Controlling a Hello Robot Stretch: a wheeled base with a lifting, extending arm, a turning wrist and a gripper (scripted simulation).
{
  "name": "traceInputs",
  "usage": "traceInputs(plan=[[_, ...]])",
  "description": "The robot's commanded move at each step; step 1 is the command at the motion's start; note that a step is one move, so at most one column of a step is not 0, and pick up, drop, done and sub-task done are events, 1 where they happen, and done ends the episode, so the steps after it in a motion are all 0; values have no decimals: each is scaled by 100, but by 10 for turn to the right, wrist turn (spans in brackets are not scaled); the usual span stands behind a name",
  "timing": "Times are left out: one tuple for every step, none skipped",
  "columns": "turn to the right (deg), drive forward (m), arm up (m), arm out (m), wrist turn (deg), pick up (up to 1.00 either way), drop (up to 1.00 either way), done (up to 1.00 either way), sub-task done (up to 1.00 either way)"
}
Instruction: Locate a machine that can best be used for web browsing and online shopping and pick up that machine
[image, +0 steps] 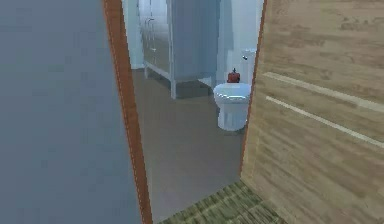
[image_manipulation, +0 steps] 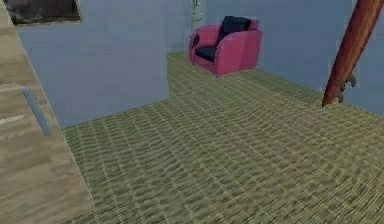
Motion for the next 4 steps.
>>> traceInputs(plan=[[0,100,0,0,0,0,0,0,0],[30,0,0,0,0,0,0,0,0],[0,5,0,0,0,0,0,0,0],[-300,0,0,0,0,0,0,0,0]])
